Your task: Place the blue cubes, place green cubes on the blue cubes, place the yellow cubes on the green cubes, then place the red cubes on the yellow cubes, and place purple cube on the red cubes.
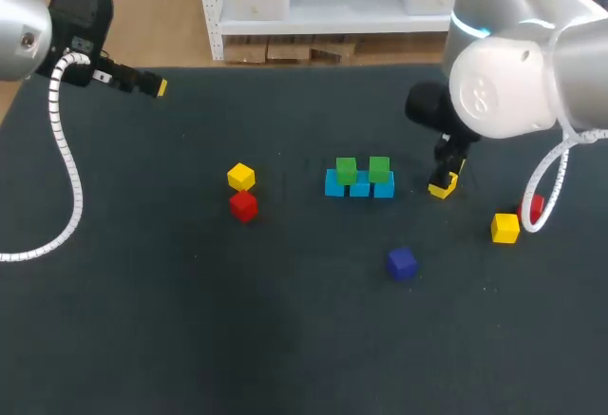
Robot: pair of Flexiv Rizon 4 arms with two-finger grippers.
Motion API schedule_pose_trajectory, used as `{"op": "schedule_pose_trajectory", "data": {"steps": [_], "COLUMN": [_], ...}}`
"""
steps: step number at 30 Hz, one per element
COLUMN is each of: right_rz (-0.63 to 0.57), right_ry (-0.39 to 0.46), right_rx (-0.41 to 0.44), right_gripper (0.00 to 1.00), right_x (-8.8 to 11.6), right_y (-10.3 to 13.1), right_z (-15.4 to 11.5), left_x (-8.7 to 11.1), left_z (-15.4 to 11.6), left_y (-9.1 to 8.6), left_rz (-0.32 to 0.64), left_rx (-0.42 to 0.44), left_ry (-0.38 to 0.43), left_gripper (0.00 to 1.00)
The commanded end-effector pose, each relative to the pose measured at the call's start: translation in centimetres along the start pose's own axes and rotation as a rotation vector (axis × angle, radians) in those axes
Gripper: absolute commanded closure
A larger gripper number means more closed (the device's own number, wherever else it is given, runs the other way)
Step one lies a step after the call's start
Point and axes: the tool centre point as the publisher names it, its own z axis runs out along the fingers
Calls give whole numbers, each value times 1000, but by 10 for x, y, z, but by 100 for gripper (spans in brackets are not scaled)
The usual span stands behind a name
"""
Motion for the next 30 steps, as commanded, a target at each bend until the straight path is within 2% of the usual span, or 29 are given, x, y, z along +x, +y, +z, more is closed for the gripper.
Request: {"op": "schedule_pose_trajectory", "data": {"steps": [1, 3, 6, 8, 9, 10, 13, 17, 23, 30], "right_rz": [1, 2, -10, -22, -35, -43, -56, -95, -164, -268], "right_ry": [6, 10, 10, 22, 37, 43, 25, -7, -32, -43], "right_rx": [-6, 2, 5, 21, 41, 55, 60, 54, 87, 106], "right_gripper": [42, 51, 59, 78, 80, 89, 98, 100, 99, 100], "right_x": [-3, -3, -3, -2, -2, -1, -1, -3, -10, -26], "right_y": [-3, -3, -3, -2, -2, -1, 0, 3, 14, 35], "right_z": [3, 3, 3, 1, 0, -2, -14, -37, -69, -92], "left_x": [1, 1, 1, 1, 1, 1, 1, 1, 1, 1], "left_z": [0, 0, 0, 0, 0, 0, 0, 0, 0, 0], "left_y": [2, 2, 2, 2, 2, 2, 2, 2, 2, 2], "left_rz": [2, 2, 2, 2, 2, 2, 2, 2, 2, 2], "left_rx": [8, 8, 8, 8, 8, 8, 8, 8, 8, 8], "left_ry": [-3, -3, -3, -3, -3, -3, -3, -3, -3, -3], "left_gripper": [0, 0, 0, 0, 0, 0, 0, 0, 0, 0]}}
